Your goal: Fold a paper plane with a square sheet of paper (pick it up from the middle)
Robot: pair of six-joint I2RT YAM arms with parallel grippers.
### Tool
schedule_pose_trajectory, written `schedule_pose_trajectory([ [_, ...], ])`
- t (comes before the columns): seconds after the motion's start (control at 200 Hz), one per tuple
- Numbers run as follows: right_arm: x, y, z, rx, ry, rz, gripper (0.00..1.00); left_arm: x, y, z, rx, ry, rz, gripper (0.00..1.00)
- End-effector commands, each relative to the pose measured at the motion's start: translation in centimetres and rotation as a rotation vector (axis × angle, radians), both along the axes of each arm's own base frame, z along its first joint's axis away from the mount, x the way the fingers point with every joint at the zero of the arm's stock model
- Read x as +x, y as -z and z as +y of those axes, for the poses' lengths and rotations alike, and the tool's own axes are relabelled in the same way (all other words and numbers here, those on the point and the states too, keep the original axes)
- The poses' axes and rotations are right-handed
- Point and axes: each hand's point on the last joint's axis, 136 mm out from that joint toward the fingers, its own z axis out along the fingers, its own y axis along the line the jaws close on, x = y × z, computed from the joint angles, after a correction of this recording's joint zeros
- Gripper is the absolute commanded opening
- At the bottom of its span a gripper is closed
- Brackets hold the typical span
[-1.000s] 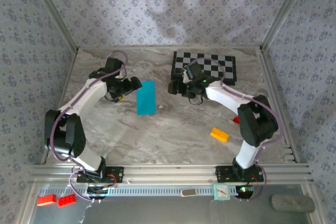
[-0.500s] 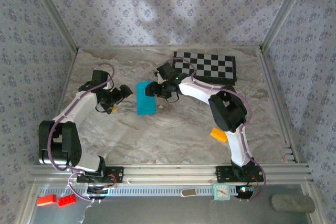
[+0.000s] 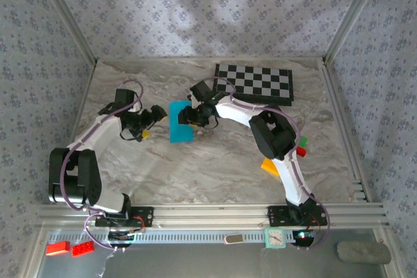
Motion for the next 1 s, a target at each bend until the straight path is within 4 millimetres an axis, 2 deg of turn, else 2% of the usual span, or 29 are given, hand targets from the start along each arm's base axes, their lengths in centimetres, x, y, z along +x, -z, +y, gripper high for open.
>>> schedule_pose_trajectory([
  [0.0,-0.9,2.1,-0.7,-0.072,0.000,0.063,0.51,-0.4,0.8,-0.7,-0.045,0.012,0.031,0.98],
  [0.185,-1.8,3.1,-2.1,-0.099,0.008,0.094,0.46,-2.2,1.6,-2.5,-0.082,0.106,0.083,0.95],
  [0.34,-3.0,3.7,-4.0,-0.133,-0.012,0.105,0.46,-4.0,2.6,-4.0,-0.140,0.141,0.128,0.91],
  [0.54,-4.3,4.2,-6.0,-0.157,-0.017,0.132,0.44,-5.4,3.7,-6.5,-0.166,0.180,0.176,0.76],
  [0.995,-4.1,4.1,-6.3,-0.140,-0.008,0.140,0.36,-4.7,5.8,-8.6,-0.194,0.190,0.229,0.54],
])
